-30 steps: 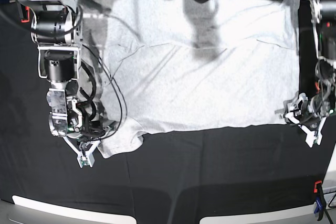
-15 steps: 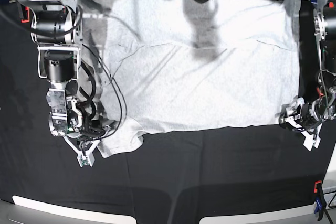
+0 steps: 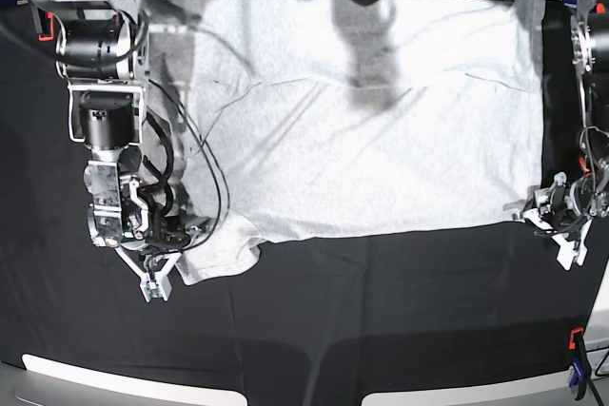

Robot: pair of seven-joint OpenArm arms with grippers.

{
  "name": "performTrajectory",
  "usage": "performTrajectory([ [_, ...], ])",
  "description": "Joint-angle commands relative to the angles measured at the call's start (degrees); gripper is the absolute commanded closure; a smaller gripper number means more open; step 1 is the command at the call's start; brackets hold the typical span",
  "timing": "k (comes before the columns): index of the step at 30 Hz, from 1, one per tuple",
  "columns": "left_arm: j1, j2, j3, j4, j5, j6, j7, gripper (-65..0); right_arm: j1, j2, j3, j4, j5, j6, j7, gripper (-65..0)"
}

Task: Layout the t-shirt on the table in an organized manner, then fold the t-shirt properly
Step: 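Grasp the side edges near the hem with both grippers, then fold the hem half over toward the shoulder edge with both grippers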

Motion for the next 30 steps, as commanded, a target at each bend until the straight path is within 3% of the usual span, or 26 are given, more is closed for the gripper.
performTrajectory([
  [1,-1.75,-0.85,-0.24,1.55,-0.33,-0.2,-1.49,0.0,2.05,0.52,0.04,1.77,0.37,-0.02,0.92,0.0],
  [13,-1.77,-0.85,-0.24,10.75,-0.15,-0.15,-3.52,0.0,9.73,1.95,0.04,2.97,0.33,-0.17,-4.17,0.0],
  [30,-5.05,-0.81,-0.22,14.58,-1.25,-0.2,-3.17,0.0,17.77,1.77,0.04,3.02,0.02,0.57,-6.19,0.0],
])
